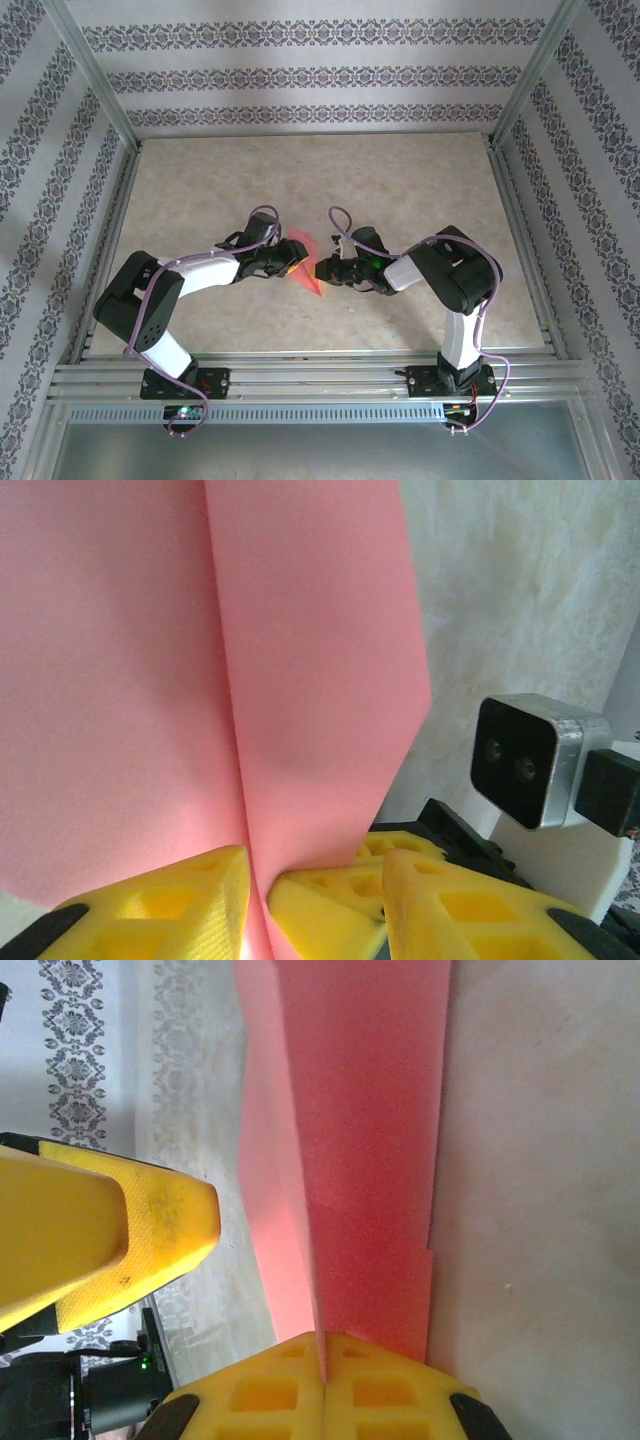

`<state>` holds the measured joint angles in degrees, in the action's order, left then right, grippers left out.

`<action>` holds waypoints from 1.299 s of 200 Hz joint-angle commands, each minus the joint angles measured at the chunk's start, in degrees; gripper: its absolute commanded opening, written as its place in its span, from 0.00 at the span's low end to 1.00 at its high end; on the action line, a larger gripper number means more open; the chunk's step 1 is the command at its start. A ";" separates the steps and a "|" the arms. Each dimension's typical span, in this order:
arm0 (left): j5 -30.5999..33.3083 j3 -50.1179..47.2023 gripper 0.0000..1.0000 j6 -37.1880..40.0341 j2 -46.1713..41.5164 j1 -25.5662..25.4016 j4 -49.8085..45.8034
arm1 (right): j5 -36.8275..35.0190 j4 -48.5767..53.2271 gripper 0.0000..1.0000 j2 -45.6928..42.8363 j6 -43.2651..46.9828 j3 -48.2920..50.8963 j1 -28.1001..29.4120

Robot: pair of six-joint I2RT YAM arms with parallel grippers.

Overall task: Fold a paper plane with a square sheet of paper (pick it up from the middle)
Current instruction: Fourth fold the wing at the center of the table.

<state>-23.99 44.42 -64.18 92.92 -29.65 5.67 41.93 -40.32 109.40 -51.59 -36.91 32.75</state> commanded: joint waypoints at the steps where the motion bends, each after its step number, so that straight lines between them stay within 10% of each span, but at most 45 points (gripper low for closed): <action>1: -0.97 1.85 0.40 1.87 2.48 -0.70 1.58 | 0.78 -1.04 0.04 2.04 -1.30 1.13 -0.32; 260: 2.76 4.27 0.25 2.92 7.98 -0.41 -5.21 | 1.84 -1.43 0.16 3.66 -2.46 0.85 -1.03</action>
<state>-22.94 48.93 -61.69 100.75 -29.65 2.79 45.17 -44.05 111.04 -55.59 -36.58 31.62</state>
